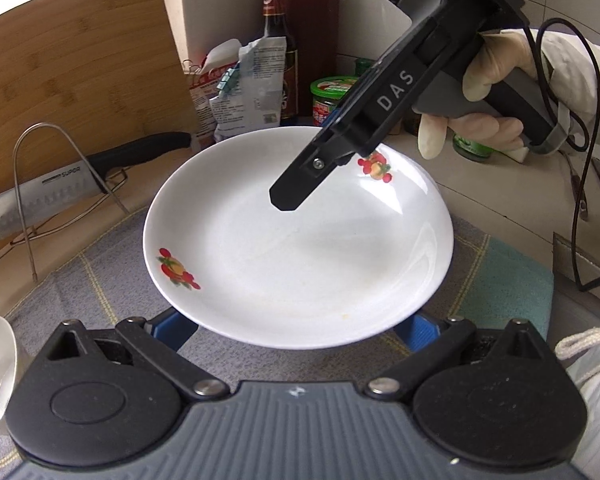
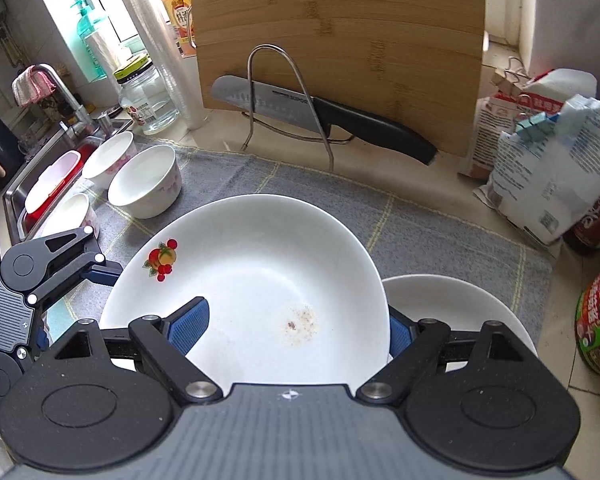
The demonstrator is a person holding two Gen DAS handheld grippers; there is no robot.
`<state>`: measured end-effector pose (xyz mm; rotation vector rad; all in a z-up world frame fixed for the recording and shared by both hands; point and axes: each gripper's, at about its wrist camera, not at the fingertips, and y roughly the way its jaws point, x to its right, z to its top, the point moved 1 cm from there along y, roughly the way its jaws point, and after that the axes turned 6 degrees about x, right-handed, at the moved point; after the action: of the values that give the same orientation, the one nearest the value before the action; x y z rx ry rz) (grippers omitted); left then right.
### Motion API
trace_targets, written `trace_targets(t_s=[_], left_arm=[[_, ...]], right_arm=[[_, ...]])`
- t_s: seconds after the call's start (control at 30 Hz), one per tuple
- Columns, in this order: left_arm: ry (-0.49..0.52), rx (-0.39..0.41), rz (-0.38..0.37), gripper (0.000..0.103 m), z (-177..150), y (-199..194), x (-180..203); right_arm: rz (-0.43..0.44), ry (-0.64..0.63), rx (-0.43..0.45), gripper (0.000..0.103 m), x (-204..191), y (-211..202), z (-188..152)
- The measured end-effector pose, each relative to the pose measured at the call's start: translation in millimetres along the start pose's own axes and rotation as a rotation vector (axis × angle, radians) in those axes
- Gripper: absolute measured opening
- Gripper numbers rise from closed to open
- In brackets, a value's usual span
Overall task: Organize plates and bowls
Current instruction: 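Carry the plate with the right gripper toward the stacked plates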
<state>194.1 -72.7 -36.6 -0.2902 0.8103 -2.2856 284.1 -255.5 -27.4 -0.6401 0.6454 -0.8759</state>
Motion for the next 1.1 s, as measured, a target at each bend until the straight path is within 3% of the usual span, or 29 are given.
trace_targets(t_s=[0.6,1.1], left_arm=[[0.094,-0.020,-0.152,0.102,20.1,44.7,18.5],[0.102,-0.050,-0.199,0.102,25.8,65.9,15.7]], right_arm=[[-0.133,0.150,0.027,0.092,46.7,-32.9,-39.2],[-0.179,0.200,-0.005,0.092,62.5,-25.2,-47.1]])
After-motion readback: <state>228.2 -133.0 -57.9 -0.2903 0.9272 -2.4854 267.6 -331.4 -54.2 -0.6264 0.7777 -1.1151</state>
